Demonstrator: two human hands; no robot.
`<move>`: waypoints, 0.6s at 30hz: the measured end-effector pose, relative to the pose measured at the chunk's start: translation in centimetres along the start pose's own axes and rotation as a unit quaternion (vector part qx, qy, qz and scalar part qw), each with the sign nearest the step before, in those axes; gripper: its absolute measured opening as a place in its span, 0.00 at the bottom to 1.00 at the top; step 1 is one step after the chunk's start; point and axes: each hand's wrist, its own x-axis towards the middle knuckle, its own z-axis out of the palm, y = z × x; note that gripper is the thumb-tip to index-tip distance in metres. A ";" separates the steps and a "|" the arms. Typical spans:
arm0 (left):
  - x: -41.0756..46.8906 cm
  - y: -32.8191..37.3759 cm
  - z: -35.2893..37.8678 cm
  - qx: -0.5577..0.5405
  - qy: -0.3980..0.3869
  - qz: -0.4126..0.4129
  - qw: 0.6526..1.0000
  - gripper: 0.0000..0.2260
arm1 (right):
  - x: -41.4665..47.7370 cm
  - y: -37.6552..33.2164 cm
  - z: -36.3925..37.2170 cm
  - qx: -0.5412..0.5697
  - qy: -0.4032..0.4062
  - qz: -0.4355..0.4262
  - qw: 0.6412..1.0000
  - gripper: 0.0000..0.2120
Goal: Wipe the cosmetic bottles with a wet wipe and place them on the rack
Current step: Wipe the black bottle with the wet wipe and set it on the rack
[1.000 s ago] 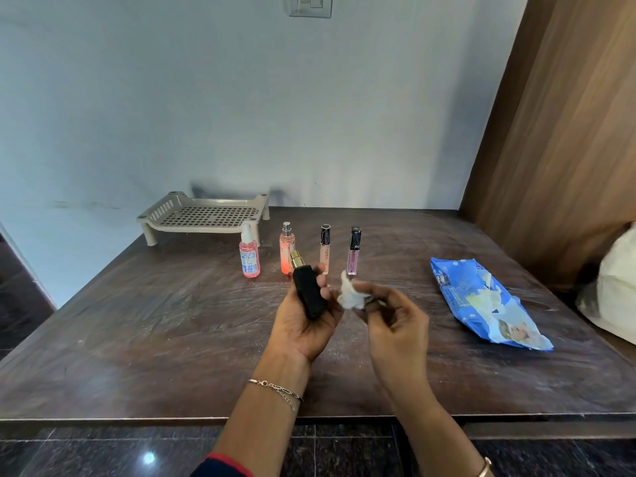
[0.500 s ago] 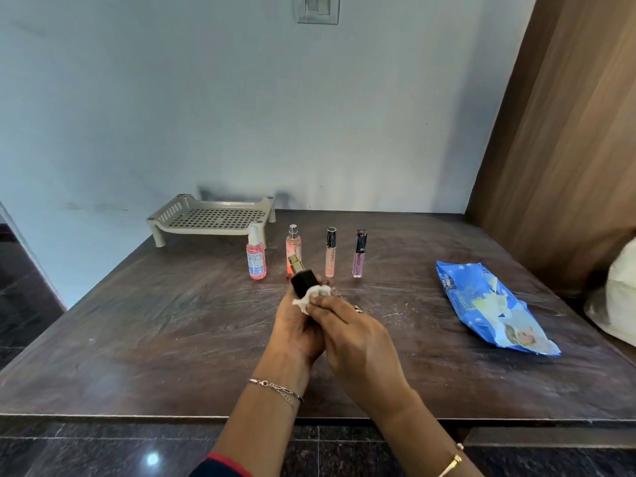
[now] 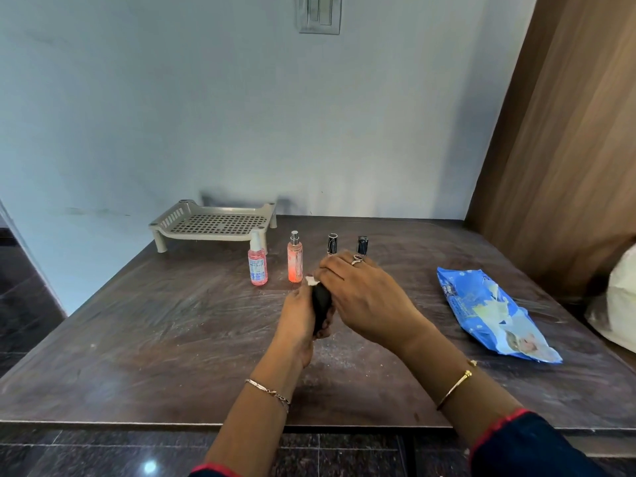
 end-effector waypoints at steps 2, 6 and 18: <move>0.0 0.0 0.2 0.018 0.008 0.014 1.000 0.21 | 0.0 0.4 0.0 0.015 -0.027 0.021 0.999 0.13; 0.2 -0.1 0.8 0.036 0.031 0.024 0.999 0.20 | -0.1 0.5 -0.1 0.109 -0.048 0.103 0.988 0.14; 0.0 0.2 1.5 0.100 0.042 0.097 0.989 0.22 | -0.4 0.1 0.1 0.689 0.111 0.471 0.539 0.12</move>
